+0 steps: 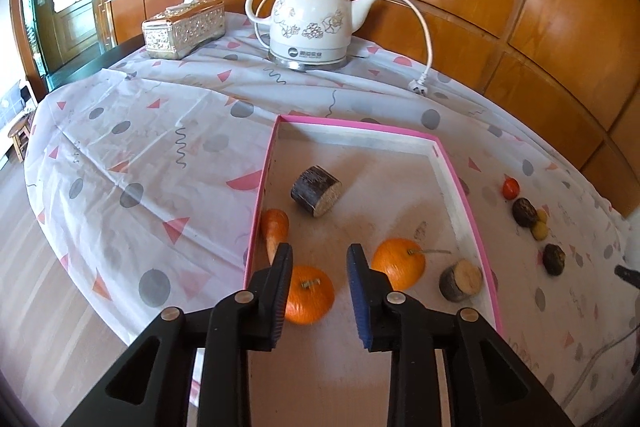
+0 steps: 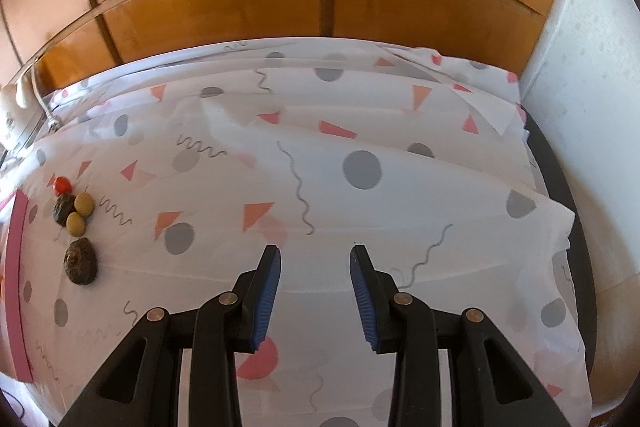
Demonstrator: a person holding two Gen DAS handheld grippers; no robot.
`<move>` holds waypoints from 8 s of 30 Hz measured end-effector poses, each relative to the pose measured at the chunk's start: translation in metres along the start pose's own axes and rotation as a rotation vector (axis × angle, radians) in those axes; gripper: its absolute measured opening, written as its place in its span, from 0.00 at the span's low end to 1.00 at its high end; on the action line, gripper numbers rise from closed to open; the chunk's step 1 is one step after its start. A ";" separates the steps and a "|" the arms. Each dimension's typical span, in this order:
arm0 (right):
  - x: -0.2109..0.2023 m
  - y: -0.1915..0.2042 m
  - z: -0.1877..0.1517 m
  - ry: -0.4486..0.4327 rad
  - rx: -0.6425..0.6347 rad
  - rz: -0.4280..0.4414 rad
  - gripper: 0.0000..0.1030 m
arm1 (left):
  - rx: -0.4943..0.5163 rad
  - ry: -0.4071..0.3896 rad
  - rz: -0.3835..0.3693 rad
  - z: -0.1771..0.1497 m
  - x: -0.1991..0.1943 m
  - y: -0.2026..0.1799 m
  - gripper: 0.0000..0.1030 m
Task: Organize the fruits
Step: 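Withdraw the open left gripper from the pink tray, then reach the right gripper to the yellow round fruit and close on it, then carry the yellow fruit into the pink tray and open the right gripper, then withdraw the open right gripper from the pink tray, then reach the left gripper to the dark brown round fruit and close on it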
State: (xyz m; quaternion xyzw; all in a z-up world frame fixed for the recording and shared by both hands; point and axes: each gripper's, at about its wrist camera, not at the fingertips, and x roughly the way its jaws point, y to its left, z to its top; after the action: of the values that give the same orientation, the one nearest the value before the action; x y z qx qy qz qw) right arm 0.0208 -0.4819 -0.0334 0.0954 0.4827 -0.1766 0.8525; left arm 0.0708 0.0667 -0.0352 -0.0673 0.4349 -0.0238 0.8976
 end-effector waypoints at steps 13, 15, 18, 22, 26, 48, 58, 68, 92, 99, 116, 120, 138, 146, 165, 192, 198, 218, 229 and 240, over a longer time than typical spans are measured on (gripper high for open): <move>-0.009 0.050 -0.006 -0.031 -0.167 0.140 0.35 | 0.067 -0.030 0.003 -0.020 -0.023 -0.011 0.38; -0.010 0.059 -0.009 -0.026 -0.191 0.164 0.35 | 0.074 -0.037 0.004 -0.020 -0.025 -0.011 0.39; -0.011 0.075 -0.011 -0.013 -0.231 0.197 0.35 | 0.086 -0.049 0.002 -0.021 -0.029 -0.013 0.46; -0.009 0.093 -0.013 0.001 -0.263 0.224 0.35 | 0.094 -0.064 0.003 -0.021 -0.032 -0.015 0.53; -0.007 0.106 -0.011 0.010 -0.266 0.249 0.35 | 0.094 -0.083 -0.004 -0.022 -0.036 -0.015 0.61; 0.034 0.220 0.011 0.104 -0.319 0.365 0.35 | 0.059 -0.090 -0.025 -0.023 -0.038 -0.011 0.74; 0.064 0.242 0.008 0.142 -0.310 0.301 0.25 | -0.003 -0.079 0.001 -0.024 -0.036 0.003 0.78; 0.015 0.251 -0.011 0.061 -0.393 0.411 0.25 | -0.067 -0.072 0.019 -0.026 -0.036 0.015 0.82; -0.063 0.376 -0.096 0.067 -0.726 0.703 0.25 | -0.102 -0.097 0.023 -0.029 -0.050 0.025 0.86; -0.059 0.398 -0.109 0.087 -0.754 0.698 0.26 | -0.134 -0.102 0.033 -0.028 -0.050 0.035 0.87; -0.063 0.366 -0.099 0.043 -0.693 0.644 0.33 | -0.086 -0.103 0.027 -0.028 -0.050 0.022 0.87; -0.065 0.347 -0.093 0.020 -0.669 0.619 0.33 | -0.056 -0.108 0.023 -0.028 -0.052 0.013 0.87; -0.063 0.255 -0.062 -0.037 -0.535 0.496 0.33 | 0.044 -0.107 -0.007 -0.027 -0.054 -0.019 0.87; -0.059 0.217 -0.052 -0.042 -0.483 0.429 0.33 | 0.077 -0.102 -0.023 -0.026 -0.052 -0.031 0.87; -0.045 0.129 -0.029 -0.042 -0.341 0.264 0.33 | 0.238 -0.071 -0.091 -0.026 -0.042 -0.089 0.87; -0.014 -0.059 -0.011 -0.006 0.254 -0.085 0.33 | 0.348 -0.013 -0.178 -0.005 -0.009 -0.168 0.87; -0.016 -0.106 -0.021 -0.008 0.460 -0.152 0.34 | 0.352 0.024 -0.196 0.001 0.011 -0.184 0.86; -0.011 -0.132 -0.029 0.013 0.588 -0.119 0.34 | 0.106 0.295 -0.329 0.047 0.128 -0.244 0.58; -0.008 -0.137 -0.030 0.026 0.615 -0.111 0.34 | 0.100 0.288 -0.295 0.050 0.156 -0.258 0.43; -0.006 -0.140 -0.031 0.030 0.632 -0.117 0.34 | 0.164 0.272 -0.311 0.030 0.129 -0.235 0.43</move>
State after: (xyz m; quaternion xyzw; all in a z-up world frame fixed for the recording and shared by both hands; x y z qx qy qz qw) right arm -0.0616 -0.5988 -0.0428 0.3301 0.4212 -0.3648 0.7619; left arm 0.1777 -0.1763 -0.0838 -0.0565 0.5328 -0.2060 0.8188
